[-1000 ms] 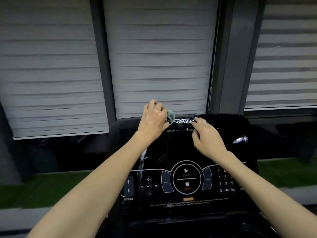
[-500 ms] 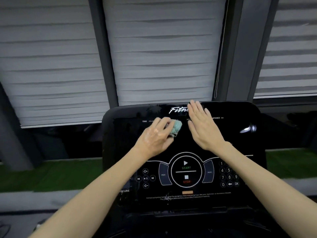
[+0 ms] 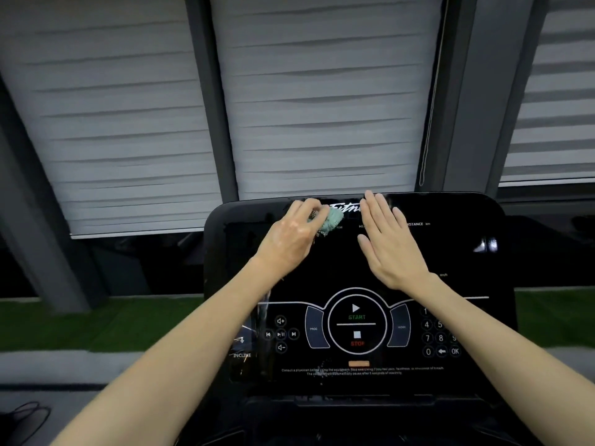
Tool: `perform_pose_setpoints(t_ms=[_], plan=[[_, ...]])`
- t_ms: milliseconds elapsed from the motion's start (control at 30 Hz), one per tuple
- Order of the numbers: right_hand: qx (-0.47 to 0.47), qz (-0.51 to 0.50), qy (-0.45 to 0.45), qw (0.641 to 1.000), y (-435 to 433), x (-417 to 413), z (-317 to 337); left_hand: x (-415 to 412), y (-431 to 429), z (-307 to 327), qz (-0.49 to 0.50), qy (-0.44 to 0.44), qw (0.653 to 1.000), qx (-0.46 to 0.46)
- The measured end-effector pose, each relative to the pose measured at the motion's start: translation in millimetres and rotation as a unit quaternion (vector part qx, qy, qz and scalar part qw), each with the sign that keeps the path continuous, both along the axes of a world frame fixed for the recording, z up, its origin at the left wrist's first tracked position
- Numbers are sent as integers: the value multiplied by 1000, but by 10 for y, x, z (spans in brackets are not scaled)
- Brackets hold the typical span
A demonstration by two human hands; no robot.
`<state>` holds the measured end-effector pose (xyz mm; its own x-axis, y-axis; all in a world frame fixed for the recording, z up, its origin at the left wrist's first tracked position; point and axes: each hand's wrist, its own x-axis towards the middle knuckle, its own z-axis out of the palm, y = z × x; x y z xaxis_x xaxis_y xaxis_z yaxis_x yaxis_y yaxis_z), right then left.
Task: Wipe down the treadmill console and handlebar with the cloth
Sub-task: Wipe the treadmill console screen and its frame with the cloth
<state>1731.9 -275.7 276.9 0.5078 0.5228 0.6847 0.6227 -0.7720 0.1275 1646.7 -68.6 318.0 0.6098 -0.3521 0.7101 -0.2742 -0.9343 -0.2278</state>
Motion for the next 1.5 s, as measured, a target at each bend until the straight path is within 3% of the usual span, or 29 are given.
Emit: perform_pose_setpoints(t_ms=[100,300,467,567,833,1000,1100,1233,1367,1500], plan=[[9,-14,-7,1000,42,-17,-24,-35,4,-157,-16,8,999,-28],[9,-29,-18,999,81,-31,-43,-536,50,-1111,-56,87,994,-32],[8,-26,-13,1000,68,-34,-41,-993,37,-1633,-72,157,985,12],[8,-19,-5,1000,64,-46,-20,-879,75,-1506,-81,134,987,34],[14,-14,13,1000,65,-73,-18,-175,65,-261,-10,32,999,-26],[10,-3,29,1000,44,-72,-4,-408,9,-851,-45,39,998,-23],[10,-4,37,999,61,-88,4,-728,-18,-1448,-73,86,993,-23],[10,-11,44,999,65,-96,11,-1117,-14,-1988,-103,184,975,64],[0,-12,46,999,49,-103,36,-1009,47,-1745,-102,148,976,127],[0,-12,44,999,39,-106,50,-580,181,-1037,-67,62,995,30]])
